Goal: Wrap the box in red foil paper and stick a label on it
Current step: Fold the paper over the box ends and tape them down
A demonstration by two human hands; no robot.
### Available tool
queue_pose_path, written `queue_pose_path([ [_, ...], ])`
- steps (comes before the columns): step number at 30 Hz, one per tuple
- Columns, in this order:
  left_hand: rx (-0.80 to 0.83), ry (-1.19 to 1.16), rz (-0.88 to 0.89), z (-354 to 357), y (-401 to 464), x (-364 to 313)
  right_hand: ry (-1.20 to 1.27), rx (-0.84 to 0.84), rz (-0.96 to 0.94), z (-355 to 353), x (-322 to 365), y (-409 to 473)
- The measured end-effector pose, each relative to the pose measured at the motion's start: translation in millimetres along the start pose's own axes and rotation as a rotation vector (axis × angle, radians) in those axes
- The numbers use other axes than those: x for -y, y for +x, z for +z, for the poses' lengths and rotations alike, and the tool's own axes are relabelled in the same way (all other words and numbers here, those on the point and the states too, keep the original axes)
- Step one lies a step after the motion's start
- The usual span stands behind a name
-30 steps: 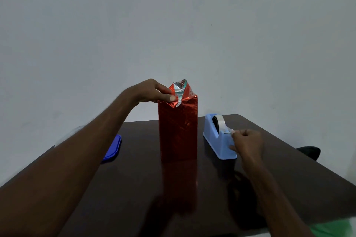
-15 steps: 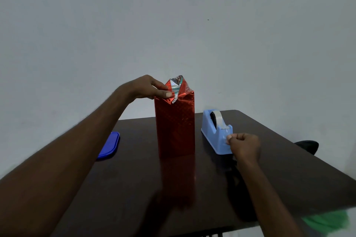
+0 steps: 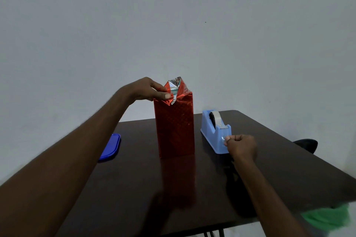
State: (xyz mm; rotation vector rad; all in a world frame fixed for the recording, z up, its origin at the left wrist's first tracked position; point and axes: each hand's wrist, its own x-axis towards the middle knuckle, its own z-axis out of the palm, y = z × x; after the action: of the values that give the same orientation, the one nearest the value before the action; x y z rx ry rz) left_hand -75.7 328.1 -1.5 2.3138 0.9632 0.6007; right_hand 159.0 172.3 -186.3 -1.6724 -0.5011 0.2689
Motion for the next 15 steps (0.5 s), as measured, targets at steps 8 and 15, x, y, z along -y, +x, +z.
queue_pose_path([
  [8, -0.006, -0.008, 0.01, -0.3, 1.8, 3.6, -0.039, 0.014, 0.028, 0.6, -5.5, 2.1],
  [15, 0.0, -0.005, 0.015, 0.0, 4.0, 4.9, -0.025, 0.081, -0.02, -3.5, -7.7, -9.3],
])
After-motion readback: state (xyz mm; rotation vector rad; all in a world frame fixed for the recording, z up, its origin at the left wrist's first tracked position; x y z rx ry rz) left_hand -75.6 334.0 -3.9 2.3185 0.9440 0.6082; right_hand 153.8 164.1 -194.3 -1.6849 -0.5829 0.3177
